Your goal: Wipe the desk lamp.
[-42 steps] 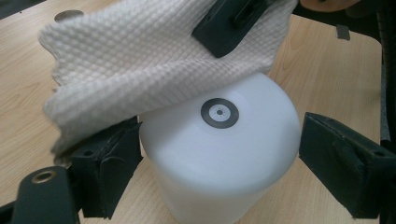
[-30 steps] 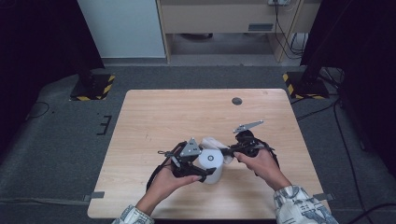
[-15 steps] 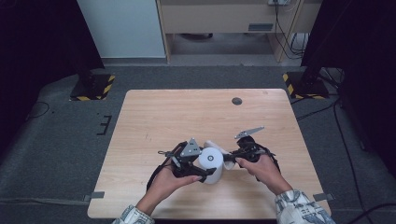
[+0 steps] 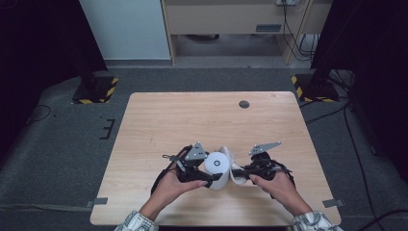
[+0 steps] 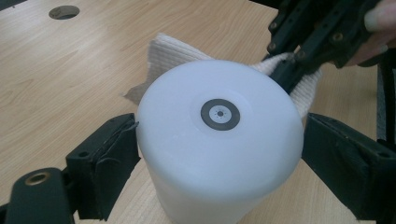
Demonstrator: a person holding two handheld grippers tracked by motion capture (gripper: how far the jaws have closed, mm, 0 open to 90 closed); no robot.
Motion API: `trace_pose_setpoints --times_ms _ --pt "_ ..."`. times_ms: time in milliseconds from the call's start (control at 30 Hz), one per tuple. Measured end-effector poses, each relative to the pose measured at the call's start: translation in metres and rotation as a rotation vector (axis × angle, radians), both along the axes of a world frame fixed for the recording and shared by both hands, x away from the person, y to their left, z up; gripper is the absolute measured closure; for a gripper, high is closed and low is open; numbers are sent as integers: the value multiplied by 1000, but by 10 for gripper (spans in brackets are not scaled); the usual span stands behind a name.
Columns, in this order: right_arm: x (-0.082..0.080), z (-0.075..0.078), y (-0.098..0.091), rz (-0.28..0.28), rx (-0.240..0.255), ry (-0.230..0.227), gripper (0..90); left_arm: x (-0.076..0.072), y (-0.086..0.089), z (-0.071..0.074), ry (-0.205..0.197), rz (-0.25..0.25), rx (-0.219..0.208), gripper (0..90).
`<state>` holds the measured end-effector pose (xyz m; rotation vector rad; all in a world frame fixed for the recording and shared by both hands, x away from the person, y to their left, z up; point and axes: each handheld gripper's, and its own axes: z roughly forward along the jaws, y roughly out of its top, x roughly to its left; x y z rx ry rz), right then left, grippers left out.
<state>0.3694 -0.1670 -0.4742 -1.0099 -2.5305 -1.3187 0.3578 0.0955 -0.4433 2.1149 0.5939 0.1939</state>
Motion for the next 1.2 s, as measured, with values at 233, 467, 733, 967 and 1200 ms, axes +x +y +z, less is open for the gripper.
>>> trace_pose_setpoints --times_ms 233,467,733,967,1200 --pt "-10 -12 3 27 -1 13 830 1 0 0 7 -4 0 105" --pt "-16 2 4 43 40 -4 830 2 2 0 12 -6 1 103" --pt "-19 11 6 59 47 -18 831 2 2 0 13 -10 2 103" --pt "-17 -11 15 73 14 36 831 3 4 1 19 -4 3 103" --pt "-21 -6 16 86 35 29 830 4 4 1 23 -8 8 103"
